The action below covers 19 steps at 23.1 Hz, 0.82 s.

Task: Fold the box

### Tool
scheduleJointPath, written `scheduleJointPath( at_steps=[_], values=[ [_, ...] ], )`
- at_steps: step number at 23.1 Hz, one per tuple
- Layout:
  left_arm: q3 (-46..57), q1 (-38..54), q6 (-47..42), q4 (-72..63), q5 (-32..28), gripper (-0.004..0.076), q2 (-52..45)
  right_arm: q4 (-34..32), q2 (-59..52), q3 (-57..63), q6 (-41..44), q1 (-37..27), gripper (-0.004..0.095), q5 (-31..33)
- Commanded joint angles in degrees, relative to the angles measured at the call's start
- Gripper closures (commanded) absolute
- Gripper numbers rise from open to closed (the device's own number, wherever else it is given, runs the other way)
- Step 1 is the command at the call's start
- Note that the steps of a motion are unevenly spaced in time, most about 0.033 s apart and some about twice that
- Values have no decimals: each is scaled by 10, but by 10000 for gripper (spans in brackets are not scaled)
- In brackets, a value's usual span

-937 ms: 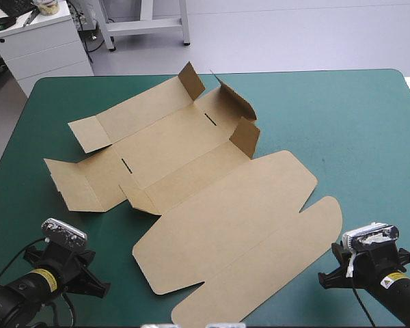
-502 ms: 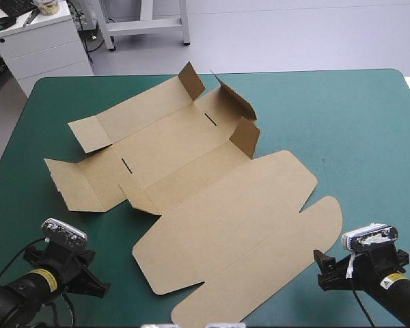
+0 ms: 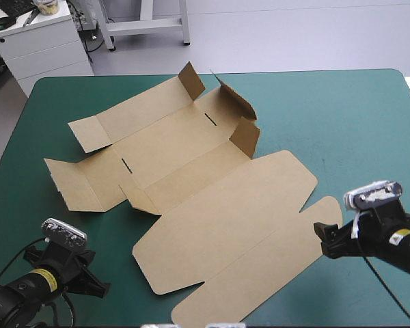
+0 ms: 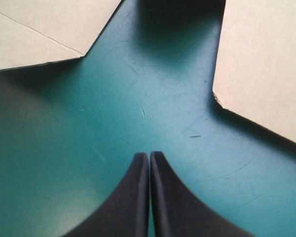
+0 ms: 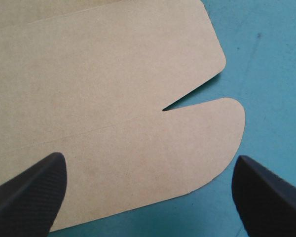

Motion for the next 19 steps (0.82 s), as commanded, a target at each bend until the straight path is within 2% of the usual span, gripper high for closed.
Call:
scheduleJointPath(
  at_steps=[1,5,7,12,19],
  values=[
    [-15,2,-1,0,-29,734,1,14,76,-94,-10,2,72,6],
    [-15,2,-1,0,-29,734,1,19,196,-193,-29,2,72,26],
    [-15,2,-1,0,-29,734,1,46,267,-247,-38,3,72,27],
    [-15,2,-1,0,-29,734,1,173,441,-385,-122,3,72,54],
    [-15,2,-1,0,-29,734,1,186,595,-536,-126,21,72,106]
  ],
)
